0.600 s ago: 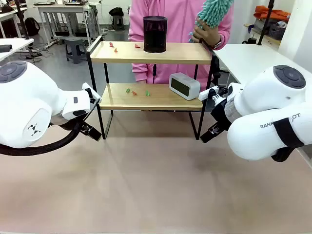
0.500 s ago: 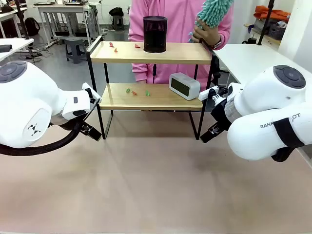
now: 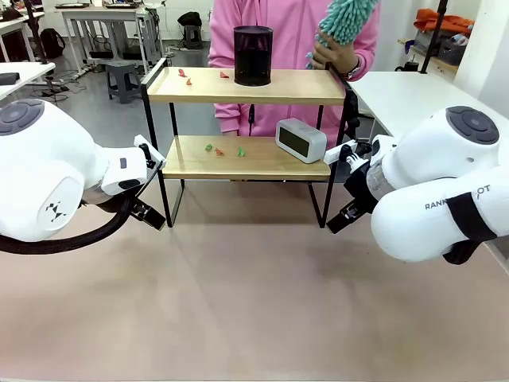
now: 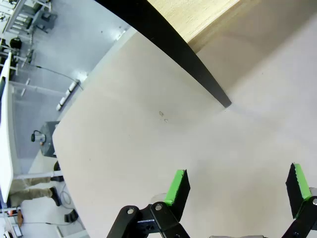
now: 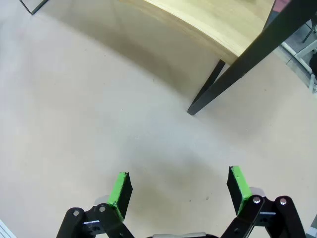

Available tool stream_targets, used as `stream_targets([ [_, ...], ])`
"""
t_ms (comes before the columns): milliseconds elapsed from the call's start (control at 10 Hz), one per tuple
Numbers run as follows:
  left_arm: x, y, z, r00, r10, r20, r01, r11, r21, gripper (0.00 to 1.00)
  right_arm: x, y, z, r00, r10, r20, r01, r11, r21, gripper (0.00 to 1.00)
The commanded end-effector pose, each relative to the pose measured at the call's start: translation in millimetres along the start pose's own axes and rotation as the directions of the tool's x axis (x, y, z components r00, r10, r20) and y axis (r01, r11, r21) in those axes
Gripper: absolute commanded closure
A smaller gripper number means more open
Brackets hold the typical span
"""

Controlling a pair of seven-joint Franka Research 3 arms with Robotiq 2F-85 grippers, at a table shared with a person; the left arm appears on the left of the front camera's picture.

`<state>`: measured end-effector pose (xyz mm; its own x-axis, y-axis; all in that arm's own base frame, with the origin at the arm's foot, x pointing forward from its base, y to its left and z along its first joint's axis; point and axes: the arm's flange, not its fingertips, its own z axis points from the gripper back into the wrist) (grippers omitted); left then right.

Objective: Clean the shelf.
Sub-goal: Pick up the Duster from the human.

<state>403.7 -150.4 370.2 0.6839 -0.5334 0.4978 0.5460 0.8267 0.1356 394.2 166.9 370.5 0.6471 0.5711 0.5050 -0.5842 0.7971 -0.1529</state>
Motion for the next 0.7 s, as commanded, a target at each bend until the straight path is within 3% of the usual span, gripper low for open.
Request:
stream_targets([
  [0,0.0,-0.1,0.1,1.0,-0.001,0.0,0.001,1.0,0.0,0.0,0.0,-0.1,0.0,1.0,-0.001,0.0,0.001,1.0,0.0,0.0],
  [300,0.0,0.0,0.0,1.0,0.0,0.0,0.0,1.0,0.0,0.0,0.0,0.0,0.0,1.0,0.0,0.0,0.0,1.0,0.0,0.0],
  [400,3.7,5.6,25.5,0.999,0.026,-0.038,-0.032,0.982,-0.186,0.0,6.5,-4.1,29.0,0.978,-0.094,-0.186,0.122,0.982,0.145,0.0],
  [500,7.4,18.6,64.1,0.993,0.041,-0.108,-0.073,0.946,-0.316,0.0,2.4,-14.8,72.8,0.966,-0.2,-0.164,0.237,0.94,0.247,0.0],
  [600,7.4,42.0,101.9,0.985,0.168,-0.037,-0.168,0.894,-0.415,0.0,-13.3,-32.9,121.5,0.933,-0.339,-0.12,0.36,0.885,0.295,0.0],
])
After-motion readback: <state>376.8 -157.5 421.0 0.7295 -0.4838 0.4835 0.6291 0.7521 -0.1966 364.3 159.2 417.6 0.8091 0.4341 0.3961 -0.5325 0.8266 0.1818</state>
